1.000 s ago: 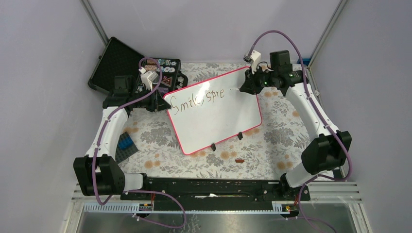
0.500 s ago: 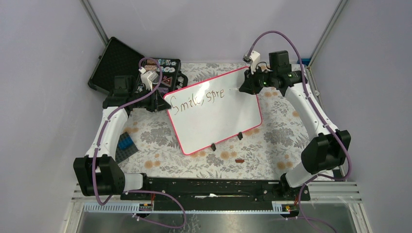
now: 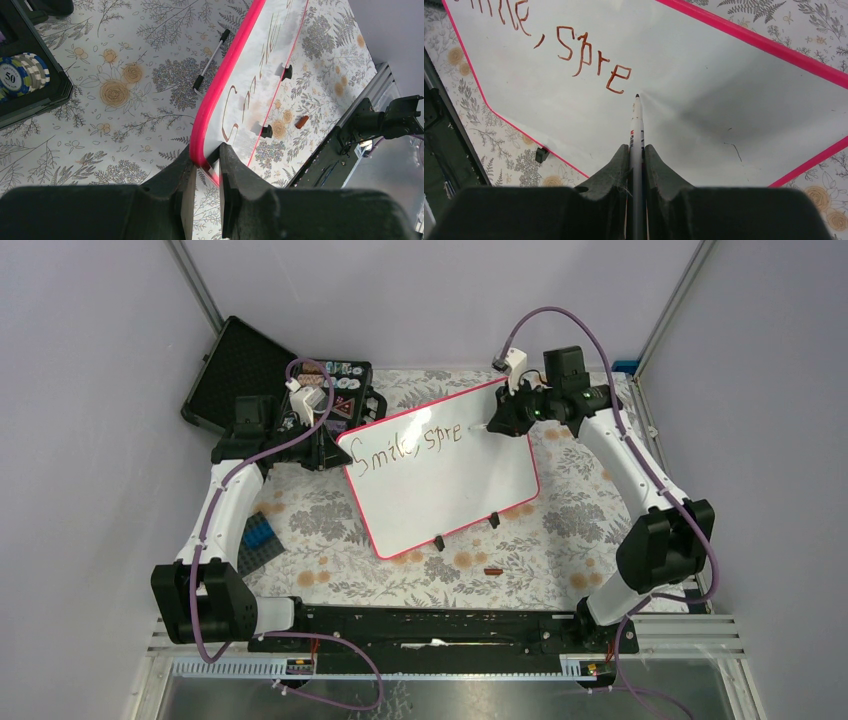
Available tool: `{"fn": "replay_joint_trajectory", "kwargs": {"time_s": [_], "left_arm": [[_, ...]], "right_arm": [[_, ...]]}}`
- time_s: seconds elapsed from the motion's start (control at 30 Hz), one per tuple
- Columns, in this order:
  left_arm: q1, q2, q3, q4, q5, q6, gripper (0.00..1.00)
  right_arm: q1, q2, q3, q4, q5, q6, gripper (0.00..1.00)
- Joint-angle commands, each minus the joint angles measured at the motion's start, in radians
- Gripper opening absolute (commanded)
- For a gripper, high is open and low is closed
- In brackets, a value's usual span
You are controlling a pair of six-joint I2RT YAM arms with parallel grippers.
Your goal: Write a sentence on the whiteboard
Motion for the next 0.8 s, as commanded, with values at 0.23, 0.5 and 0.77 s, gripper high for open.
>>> {"fn": "replay_joint_trajectory", "kwargs": {"time_s": [0.23, 0.5, 0.77], "left_arm": [[-0.008, -0.021, 0.003, 0.053, -0.06, 0.059, 0.0], [-0.008, -0.019, 0.002, 0.052, -0.06, 0.059, 0.0], [-0.007, -0.017, 0.002, 0.052, -0.06, 0.06, 0.0]], "right_arm": [[0.017, 0.035, 0.058, 0.046, 0.027, 0.022, 0.0], [0.035, 0.044, 0.078, 0.045, 0.032, 0.022, 0.0], [0.046, 0.043, 0.06, 0.044, 0.042, 0.017, 0.0]]}}
